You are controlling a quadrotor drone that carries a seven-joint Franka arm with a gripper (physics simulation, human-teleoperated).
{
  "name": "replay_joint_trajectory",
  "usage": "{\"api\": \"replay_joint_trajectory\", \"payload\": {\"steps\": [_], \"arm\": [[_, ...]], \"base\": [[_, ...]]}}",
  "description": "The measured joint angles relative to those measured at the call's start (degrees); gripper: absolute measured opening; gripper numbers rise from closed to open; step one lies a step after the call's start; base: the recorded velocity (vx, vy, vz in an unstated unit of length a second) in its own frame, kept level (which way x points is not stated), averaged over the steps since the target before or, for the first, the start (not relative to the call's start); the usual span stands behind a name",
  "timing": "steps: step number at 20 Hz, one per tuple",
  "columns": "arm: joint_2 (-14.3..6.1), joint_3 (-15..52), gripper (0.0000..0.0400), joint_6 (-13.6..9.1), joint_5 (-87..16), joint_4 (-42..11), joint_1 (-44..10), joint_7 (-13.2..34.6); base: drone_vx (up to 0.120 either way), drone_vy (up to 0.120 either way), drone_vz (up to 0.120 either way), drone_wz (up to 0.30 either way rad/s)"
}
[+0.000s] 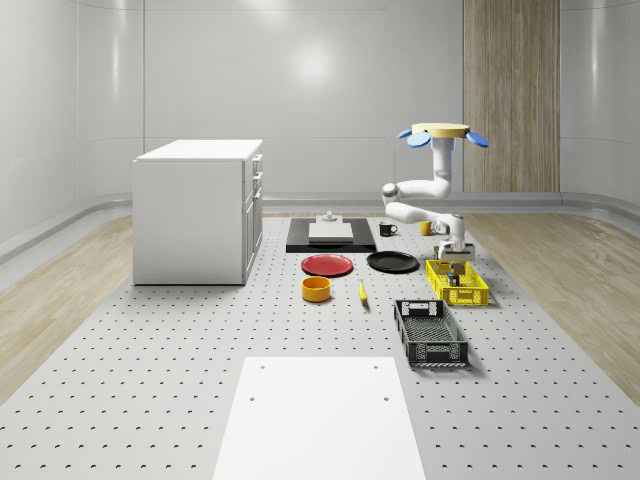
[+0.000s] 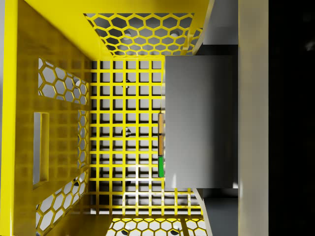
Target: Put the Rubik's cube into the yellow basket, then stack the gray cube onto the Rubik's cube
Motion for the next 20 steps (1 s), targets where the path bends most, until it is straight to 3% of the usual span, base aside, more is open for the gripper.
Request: {"api": "replay_joint_trajectory", "payload": {"steps": [16,20], "arm": [[-0.34,-1.15,0.0251,1.27,-0.86,1.05,2.54,-3.19],[-0.30,-1.11,0.0335,1.22,-0.83,1.05,2.79,-3.45]], "base": [[0.000,0.000,0.000,0.000],[0.000,0.000,0.000,0.000]]}}
